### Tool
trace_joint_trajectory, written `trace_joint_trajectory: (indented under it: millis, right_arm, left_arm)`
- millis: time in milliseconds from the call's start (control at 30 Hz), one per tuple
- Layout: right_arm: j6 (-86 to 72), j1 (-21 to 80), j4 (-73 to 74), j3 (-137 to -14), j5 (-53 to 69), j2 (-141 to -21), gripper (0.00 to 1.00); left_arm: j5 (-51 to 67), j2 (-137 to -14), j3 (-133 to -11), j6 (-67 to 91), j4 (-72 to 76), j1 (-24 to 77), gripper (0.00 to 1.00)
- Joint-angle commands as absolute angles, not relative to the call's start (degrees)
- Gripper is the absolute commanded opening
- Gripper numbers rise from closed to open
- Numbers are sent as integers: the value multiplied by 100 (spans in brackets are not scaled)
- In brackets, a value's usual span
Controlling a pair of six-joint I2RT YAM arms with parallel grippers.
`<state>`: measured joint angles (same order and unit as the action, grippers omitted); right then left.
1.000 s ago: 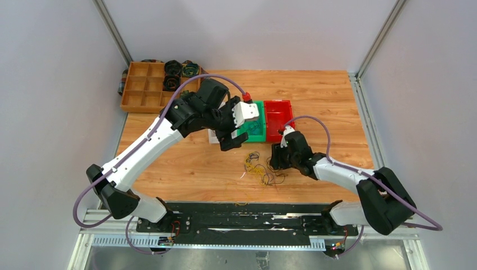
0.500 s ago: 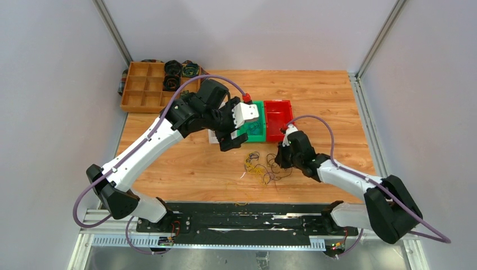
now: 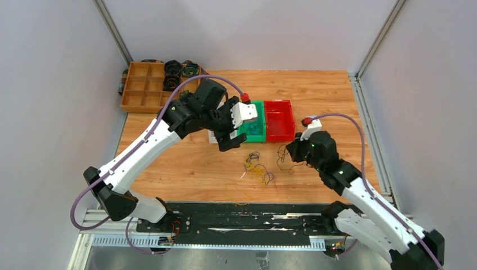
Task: Untangle the cables
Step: Pick up the cable at the center of the board.
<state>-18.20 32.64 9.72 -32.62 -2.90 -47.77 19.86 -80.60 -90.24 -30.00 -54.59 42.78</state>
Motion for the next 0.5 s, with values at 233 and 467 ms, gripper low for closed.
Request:
trace_joint_trajectory:
  millis: [233,467]
  right_arm:
    - [-1895,3287,1653,-5358,121,-3835,1]
    - [-2196,3295,1070,-5800,1816,-4570,1]
  left_arm:
    - [2854,-7764,-9518,-2428,-5424,4263,98]
    - [3192,-7714,-9624,-2630,-5427,4264,98]
